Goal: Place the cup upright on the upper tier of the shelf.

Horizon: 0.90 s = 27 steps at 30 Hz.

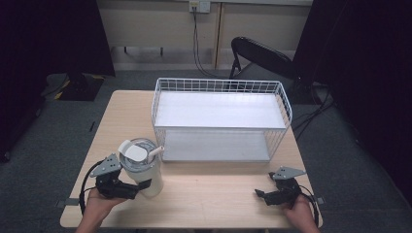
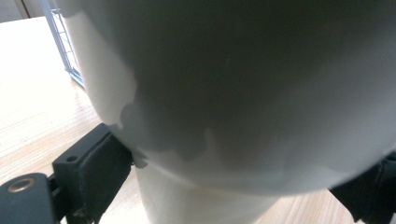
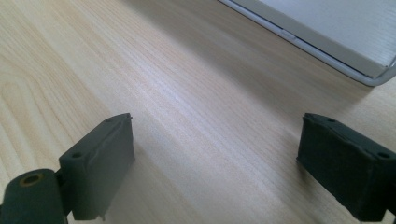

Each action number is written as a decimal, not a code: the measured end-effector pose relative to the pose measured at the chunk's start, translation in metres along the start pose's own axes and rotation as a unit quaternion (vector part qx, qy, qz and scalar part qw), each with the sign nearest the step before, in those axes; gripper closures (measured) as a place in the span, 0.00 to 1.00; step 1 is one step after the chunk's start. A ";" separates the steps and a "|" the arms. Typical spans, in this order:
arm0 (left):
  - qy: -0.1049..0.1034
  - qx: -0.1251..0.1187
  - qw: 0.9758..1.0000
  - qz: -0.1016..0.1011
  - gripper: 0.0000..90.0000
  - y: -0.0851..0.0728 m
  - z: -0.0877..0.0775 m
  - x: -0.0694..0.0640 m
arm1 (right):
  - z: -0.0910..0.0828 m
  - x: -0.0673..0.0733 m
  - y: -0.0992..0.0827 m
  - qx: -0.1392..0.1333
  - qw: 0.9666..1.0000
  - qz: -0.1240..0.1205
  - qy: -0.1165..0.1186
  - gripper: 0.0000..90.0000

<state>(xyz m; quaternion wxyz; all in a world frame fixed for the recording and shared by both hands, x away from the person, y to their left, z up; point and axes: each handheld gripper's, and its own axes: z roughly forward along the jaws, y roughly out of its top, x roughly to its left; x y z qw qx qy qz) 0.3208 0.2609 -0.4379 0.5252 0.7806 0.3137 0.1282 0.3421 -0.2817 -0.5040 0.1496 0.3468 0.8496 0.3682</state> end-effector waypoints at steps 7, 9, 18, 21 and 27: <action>0.001 -0.007 1.000 0.003 0.08 0.000 0.002 0.000 | 0.000 0.000 0.000 0.000 1.000 0.000 0.000 0.11; 0.001 -0.006 1.000 0.003 0.07 0.001 0.002 0.000 | 0.000 0.000 0.000 0.000 1.000 0.000 0.000 0.11; -0.004 -0.011 1.000 -0.002 0.07 -0.001 0.004 0.001 | 0.000 0.000 0.000 0.000 1.000 0.000 0.000 0.11; -0.006 -0.015 1.000 -0.009 0.06 -0.002 0.004 0.001 | 0.000 0.000 0.000 0.000 1.000 0.000 0.000 0.11; -0.003 -0.032 0.999 0.014 0.07 -0.004 0.004 0.001 | 0.000 0.000 0.000 0.000 1.000 0.000 0.000 0.11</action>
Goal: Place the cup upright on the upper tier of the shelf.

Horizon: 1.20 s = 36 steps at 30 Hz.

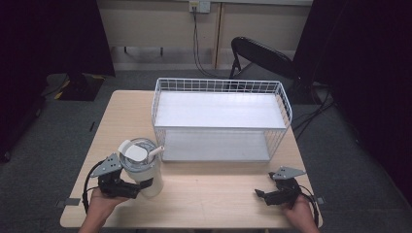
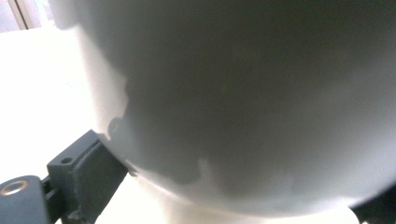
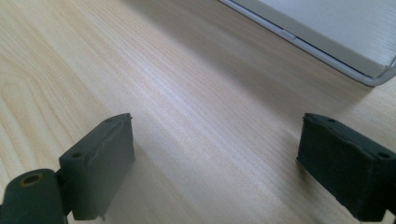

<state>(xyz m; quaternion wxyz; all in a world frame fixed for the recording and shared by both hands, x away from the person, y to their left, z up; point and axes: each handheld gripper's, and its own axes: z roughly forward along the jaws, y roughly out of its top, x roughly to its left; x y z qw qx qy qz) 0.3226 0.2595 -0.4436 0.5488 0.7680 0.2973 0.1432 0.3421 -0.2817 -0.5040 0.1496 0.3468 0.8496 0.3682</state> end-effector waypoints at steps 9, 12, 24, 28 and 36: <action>0.015 -0.017 0.999 0.029 0.10 -0.002 -0.001 -0.004 | 0.000 0.000 0.000 0.000 1.000 0.000 0.000 0.11; 0.016 -0.017 0.999 0.028 0.10 -0.002 -0.002 -0.004 | 0.000 0.000 0.000 0.000 1.000 0.000 0.000 0.11; -0.004 -0.039 0.999 -0.011 0.05 -0.004 0.009 -0.001 | 0.000 0.000 0.000 0.000 1.000 0.000 0.000 0.11; 0.016 -0.048 0.998 0.021 0.09 -0.007 0.007 -0.004 | 0.000 0.000 0.000 0.000 1.000 0.000 0.000 0.11; 0.008 -0.058 0.998 -0.027 0.10 -0.005 0.004 0.001 | 0.000 0.000 0.000 0.000 1.000 0.000 0.000 0.11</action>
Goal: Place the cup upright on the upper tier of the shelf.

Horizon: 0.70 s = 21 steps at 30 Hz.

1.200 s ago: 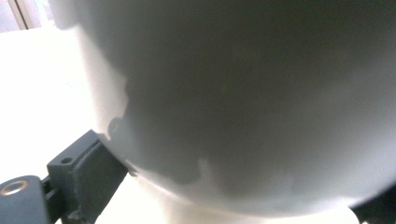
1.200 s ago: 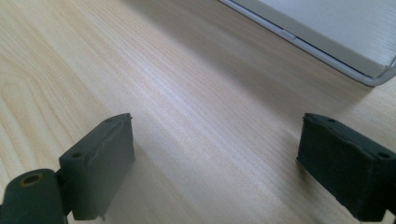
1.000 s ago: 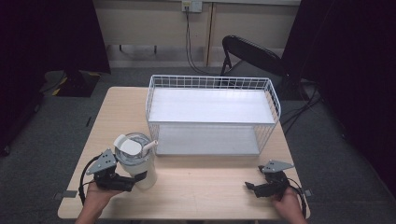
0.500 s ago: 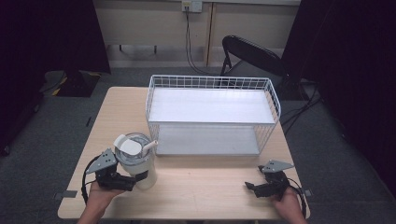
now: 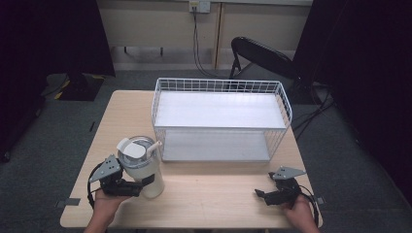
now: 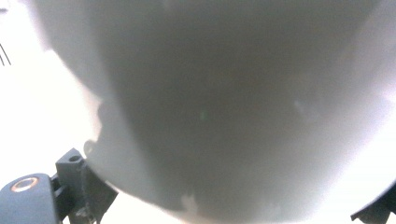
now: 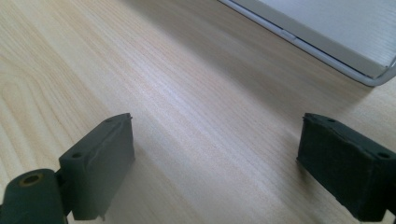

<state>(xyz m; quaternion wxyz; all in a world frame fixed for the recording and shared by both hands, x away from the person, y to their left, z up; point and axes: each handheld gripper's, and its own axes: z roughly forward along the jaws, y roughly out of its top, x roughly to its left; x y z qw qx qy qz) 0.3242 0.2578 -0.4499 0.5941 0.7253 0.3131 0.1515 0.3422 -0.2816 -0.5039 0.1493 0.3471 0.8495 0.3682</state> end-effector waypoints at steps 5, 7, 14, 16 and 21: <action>0.000 0.012 1.000 -0.011 0.10 0.006 0.000 -0.001 | 0.000 0.000 0.000 0.000 1.000 0.000 0.000 0.11; 0.003 0.011 1.000 -0.008 0.10 0.011 0.001 -0.004 | 0.000 0.000 0.000 0.000 1.000 0.000 0.000 0.11; 0.012 0.001 1.000 -0.008 0.10 0.032 0.004 -0.010 | 0.000 0.000 0.000 0.000 1.000 0.000 0.000 0.11; 0.014 0.004 1.000 -0.004 0.10 0.037 0.005 -0.010 | 0.000 0.000 0.000 0.000 1.000 0.000 0.000 0.11; 0.015 0.018 1.000 -0.004 0.10 0.047 0.009 -0.013 | 0.000 0.000 0.000 0.000 1.000 0.000 0.000 0.11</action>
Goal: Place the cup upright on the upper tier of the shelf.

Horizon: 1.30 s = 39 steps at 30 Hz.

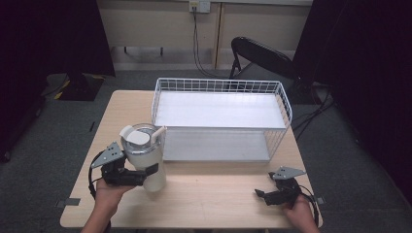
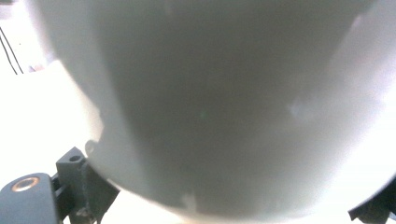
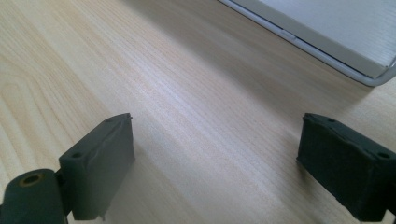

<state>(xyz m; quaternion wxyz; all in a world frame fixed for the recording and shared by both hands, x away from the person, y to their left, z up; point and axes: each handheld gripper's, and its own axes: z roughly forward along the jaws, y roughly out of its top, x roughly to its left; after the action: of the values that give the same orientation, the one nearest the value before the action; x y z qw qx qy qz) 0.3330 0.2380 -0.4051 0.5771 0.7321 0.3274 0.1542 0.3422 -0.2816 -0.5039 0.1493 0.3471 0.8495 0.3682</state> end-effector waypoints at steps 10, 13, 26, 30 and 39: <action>-0.017 0.004 1.000 -0.004 0.10 0.021 0.008 -0.006 | 0.000 0.000 0.000 0.000 1.000 0.000 0.000 0.11; -0.020 0.000 1.000 0.000 0.10 0.029 0.009 -0.008 | 0.000 0.000 0.000 0.000 1.000 0.000 0.000 0.11; -0.031 0.007 0.999 -0.005 0.10 0.058 0.014 -0.013 | 0.000 0.000 0.000 0.000 1.000 0.000 0.000 0.11; -0.034 0.008 0.999 -0.008 0.10 0.067 0.017 -0.015 | 0.000 0.000 0.000 0.000 1.000 0.000 0.000 0.11; -0.038 0.012 0.999 -0.008 0.10 0.086 0.023 -0.016 | 0.000 0.000 0.000 0.000 1.000 0.000 0.000 0.11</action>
<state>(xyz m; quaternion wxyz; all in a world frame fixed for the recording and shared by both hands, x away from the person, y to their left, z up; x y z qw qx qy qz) 0.3610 0.1996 -0.3275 0.5815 0.7416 0.3133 0.1174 0.3422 -0.2816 -0.5040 0.1493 0.3469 0.8496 0.3681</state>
